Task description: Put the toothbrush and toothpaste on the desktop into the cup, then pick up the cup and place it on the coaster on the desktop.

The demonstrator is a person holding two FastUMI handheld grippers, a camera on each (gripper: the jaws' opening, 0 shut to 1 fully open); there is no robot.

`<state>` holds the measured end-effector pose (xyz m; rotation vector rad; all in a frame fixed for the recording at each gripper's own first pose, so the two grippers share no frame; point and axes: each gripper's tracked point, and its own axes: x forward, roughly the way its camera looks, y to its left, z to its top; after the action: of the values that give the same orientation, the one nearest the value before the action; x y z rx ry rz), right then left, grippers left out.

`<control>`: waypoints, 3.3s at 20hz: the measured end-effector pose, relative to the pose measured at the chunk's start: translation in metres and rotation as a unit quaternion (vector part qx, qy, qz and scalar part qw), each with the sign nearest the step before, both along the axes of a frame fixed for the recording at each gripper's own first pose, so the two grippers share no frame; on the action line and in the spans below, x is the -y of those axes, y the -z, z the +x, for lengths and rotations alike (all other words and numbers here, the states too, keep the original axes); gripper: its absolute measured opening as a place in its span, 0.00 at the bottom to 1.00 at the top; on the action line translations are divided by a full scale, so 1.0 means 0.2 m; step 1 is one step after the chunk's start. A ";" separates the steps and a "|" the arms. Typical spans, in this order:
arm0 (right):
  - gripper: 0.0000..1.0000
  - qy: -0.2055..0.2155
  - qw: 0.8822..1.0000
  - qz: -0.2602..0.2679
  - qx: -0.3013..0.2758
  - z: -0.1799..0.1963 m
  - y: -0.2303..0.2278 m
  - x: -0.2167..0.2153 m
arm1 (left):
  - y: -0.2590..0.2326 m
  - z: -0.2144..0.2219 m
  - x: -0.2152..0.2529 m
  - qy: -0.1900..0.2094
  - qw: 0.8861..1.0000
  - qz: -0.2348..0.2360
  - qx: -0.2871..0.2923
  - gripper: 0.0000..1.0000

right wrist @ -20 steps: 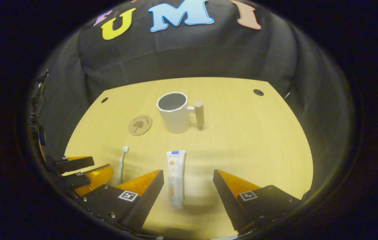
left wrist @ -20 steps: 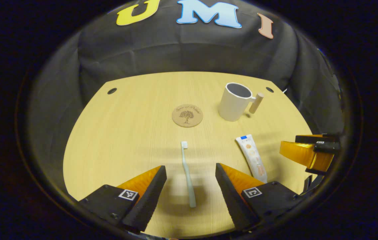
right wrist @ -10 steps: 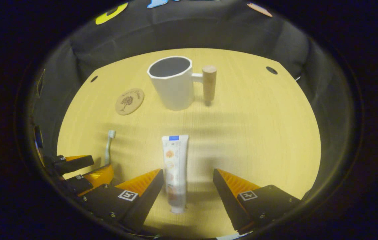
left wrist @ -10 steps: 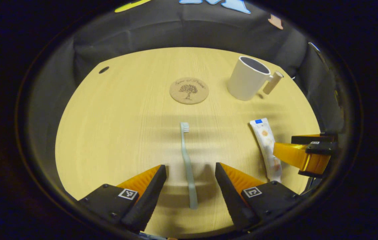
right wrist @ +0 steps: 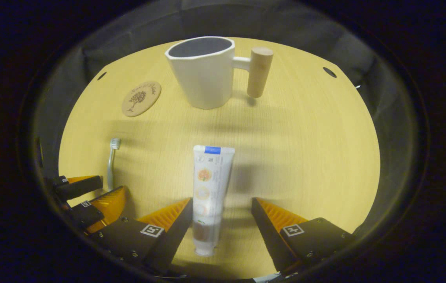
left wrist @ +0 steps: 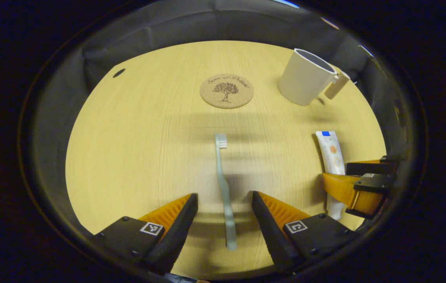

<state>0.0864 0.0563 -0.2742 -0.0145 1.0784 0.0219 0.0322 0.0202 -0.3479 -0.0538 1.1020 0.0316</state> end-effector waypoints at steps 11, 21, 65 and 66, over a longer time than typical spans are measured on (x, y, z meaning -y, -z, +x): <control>0.46 0.001 1.000 -0.006 -0.023 -0.02 0.00 -0.01 | 0.00 0.06 0.08 0.000 1.000 0.006 0.005 0.21; 0.18 0.018 0.999 0.050 0.007 0.01 -0.05 -0.03 | 0.00 0.07 0.08 -0.002 1.000 0.005 0.013 0.08; 0.28 0.022 0.924 0.136 0.358 0.96 -1.07 -0.24 | -1.15 0.21 -0.11 -0.057 0.941 0.064 0.328 0.08; 0.32 0.027 0.924 0.132 0.357 0.95 -1.07 -0.23 | -1.16 0.22 -0.09 -0.050 0.939 0.064 0.334 0.08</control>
<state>0.2767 0.1015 -0.0608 0.2364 0.3363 0.1039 0.0756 0.0385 -0.1149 -0.0014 0.4127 0.1637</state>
